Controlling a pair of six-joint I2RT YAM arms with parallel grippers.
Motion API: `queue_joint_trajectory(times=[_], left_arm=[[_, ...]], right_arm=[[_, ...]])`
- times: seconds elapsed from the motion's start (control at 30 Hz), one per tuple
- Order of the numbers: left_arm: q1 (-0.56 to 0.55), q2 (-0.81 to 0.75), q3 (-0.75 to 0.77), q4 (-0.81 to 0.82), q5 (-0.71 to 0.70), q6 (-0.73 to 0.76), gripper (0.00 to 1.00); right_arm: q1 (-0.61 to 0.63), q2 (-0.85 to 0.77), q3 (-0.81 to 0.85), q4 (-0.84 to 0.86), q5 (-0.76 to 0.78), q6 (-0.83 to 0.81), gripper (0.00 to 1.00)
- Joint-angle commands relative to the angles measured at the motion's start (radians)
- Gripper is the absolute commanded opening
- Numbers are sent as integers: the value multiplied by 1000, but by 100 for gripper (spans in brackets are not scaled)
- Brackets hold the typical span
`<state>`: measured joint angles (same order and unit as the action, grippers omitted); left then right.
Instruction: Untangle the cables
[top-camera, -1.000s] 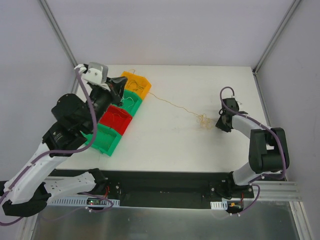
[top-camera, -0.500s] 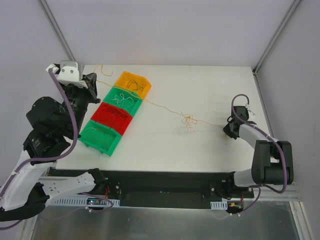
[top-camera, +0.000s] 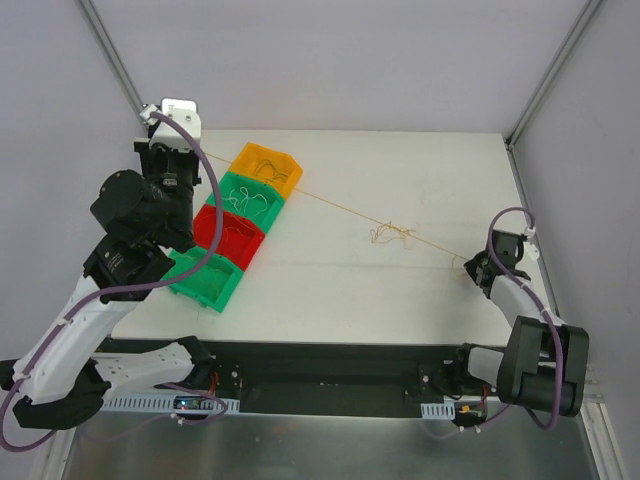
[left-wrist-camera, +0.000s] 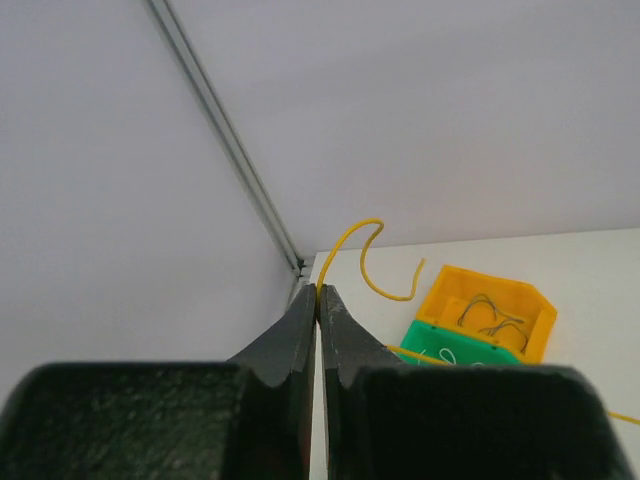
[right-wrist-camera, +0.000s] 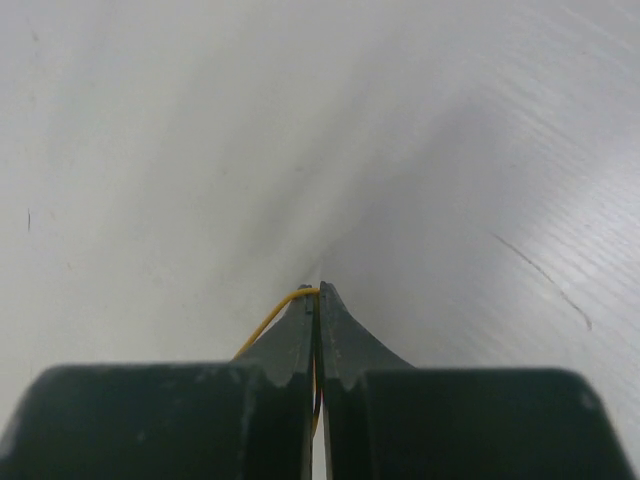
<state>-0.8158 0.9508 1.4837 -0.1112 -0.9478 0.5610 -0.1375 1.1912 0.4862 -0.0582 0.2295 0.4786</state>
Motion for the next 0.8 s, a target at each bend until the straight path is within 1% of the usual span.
queue_joint_trajectory(times=[0.0, 0.07, 0.2, 0.33, 0.4, 0.47, 0.5, 0.53, 0.6, 0.63, 0.67, 0.7, 0.73, 0.77], left_arm=[[69, -38, 26, 209, -138, 188, 0], [92, -50, 13, 209, -140, 182, 0], [121, -75, -14, 209, -138, 180, 0], [152, -60, 4, 208, -140, 236, 0], [179, -60, 10, 209, -137, 266, 0], [193, -69, -3, 209, -126, 264, 0], [193, -79, -13, 159, -106, 222, 0], [191, -81, -7, 21, -62, 71, 0], [191, -67, 19, -236, 97, -205, 0], [191, -60, 4, -307, 219, -310, 0], [191, -50, -19, -335, 339, -405, 0], [191, -37, -51, -337, 466, -485, 0], [191, -14, -75, -334, 557, -543, 0], [191, 20, -89, -326, 642, -600, 0]], right_arm=[[-138, -10, -35, 9, -22, 61, 0], [-183, -19, -50, 9, -36, 72, 0], [-223, -57, -70, 9, -19, 81, 0], [-261, -76, -78, 6, -2, 89, 0], [-284, -65, -78, 11, -22, 89, 1], [-294, -44, -67, 23, -54, 74, 0], [-294, -35, -57, 26, -88, 52, 0], [-292, -30, -46, 27, -119, 35, 0], [-272, -39, -37, 53, -195, -13, 0], [-245, -51, -35, 84, -218, -35, 2], [-214, -57, -35, 116, -270, -66, 6], [-174, -65, -31, 136, -295, -93, 13], [-127, -73, -20, 138, -301, -122, 18], [-85, -73, -2, 136, -286, -155, 26]])
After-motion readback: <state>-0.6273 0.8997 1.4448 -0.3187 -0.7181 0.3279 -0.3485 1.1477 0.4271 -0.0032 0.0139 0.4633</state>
